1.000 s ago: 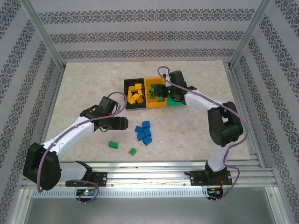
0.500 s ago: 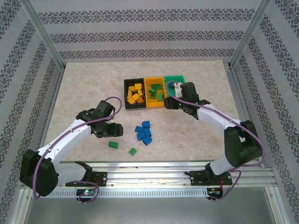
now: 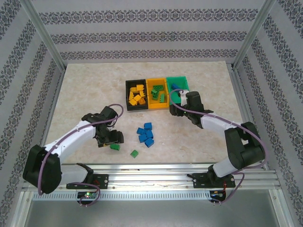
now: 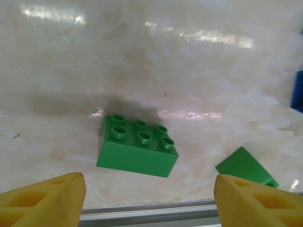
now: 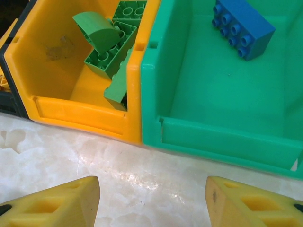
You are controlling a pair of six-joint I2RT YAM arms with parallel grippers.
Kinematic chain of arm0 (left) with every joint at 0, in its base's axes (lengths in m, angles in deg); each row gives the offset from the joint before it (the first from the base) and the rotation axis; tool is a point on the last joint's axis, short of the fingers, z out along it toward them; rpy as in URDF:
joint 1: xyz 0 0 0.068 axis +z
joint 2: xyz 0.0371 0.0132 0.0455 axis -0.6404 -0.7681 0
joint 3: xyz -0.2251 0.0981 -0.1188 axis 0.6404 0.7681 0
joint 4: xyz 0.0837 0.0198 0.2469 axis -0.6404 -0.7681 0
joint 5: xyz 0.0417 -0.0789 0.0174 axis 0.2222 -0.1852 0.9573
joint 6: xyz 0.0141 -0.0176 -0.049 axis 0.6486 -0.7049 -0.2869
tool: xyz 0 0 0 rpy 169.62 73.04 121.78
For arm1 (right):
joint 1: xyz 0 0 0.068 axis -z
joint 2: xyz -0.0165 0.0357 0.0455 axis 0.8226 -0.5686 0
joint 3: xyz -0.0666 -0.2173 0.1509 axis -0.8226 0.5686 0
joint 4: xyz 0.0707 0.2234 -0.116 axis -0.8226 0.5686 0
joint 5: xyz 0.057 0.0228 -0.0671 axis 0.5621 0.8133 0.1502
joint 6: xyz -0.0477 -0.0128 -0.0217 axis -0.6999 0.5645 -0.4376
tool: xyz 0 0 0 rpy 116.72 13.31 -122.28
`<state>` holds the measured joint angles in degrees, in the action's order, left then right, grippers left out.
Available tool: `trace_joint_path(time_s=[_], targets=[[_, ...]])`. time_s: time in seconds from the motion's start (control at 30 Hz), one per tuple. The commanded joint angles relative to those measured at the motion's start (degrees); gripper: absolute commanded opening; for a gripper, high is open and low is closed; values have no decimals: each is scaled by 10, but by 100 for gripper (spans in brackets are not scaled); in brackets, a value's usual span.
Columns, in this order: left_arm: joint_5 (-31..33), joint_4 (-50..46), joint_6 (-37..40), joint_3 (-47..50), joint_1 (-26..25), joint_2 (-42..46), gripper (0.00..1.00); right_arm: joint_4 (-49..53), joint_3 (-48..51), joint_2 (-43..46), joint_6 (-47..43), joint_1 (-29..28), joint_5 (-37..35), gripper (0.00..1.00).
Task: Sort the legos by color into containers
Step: Pick up the lego from the middle-left of the table.
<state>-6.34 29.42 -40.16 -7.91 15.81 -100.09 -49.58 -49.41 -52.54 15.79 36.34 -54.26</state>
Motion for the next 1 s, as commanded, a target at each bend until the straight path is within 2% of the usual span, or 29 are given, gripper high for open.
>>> trace_joint_path(time_s=[0.0, 0.3, 0.5, 0.63, 0.77, 0.97], targets=[[-10, -35, -9, -4, -5, -21, 73, -41, 0, 0, 7, -15, 8, 61], [-11, -26, 4, -12, -6, -80, 72, -27, -14, -10, -11, -42, -13, 61], [13, -13, 30, -23, -5, -134, 72, -11, -28, -19, -36, -72, -41, 60], [12, -8, 47, -39, -6, -178, 70, 7, -42, -28, -65, -97, -78, 61], [45, -25, 68, -61, -14, -199, 68, 3, -37, -22, -95, -127, -126, 61], [38, -16, 77, -74, -23, -199, 58, -2, -39, -24, -90, -133, -128, 61]])
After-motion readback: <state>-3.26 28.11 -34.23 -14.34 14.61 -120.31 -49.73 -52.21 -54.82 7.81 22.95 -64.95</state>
